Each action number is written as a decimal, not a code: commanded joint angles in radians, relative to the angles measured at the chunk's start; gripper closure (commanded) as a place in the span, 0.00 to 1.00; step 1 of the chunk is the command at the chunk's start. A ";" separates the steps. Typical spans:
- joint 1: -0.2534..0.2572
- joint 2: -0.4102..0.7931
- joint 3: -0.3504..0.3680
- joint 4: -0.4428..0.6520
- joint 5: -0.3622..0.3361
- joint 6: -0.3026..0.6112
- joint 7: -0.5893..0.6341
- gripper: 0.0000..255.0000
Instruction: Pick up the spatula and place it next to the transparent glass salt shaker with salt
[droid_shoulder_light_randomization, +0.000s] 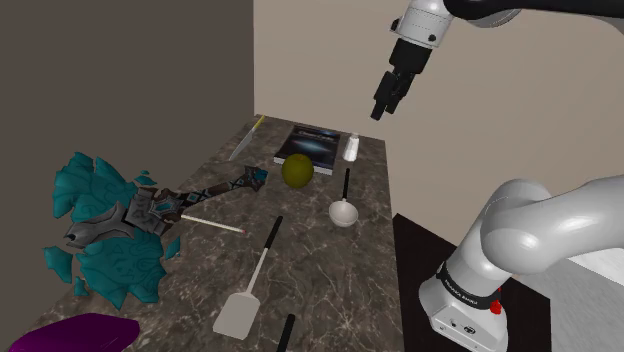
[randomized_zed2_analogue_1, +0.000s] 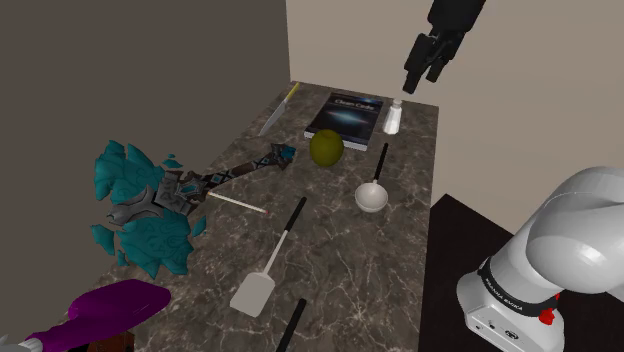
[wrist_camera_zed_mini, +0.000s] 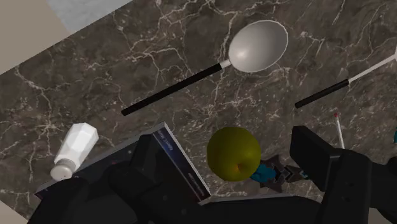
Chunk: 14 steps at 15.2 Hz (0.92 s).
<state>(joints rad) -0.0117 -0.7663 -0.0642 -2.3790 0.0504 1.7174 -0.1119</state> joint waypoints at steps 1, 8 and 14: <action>0.000 0.000 0.000 0.000 0.000 0.000 0.000 0.00; -0.016 -0.109 0.210 -0.165 0.107 0.066 0.356 0.00; -0.017 -0.102 0.416 -0.221 0.225 0.139 0.670 0.00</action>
<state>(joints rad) -0.0289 -0.8683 0.3165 -2.5935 0.2544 1.8483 0.4986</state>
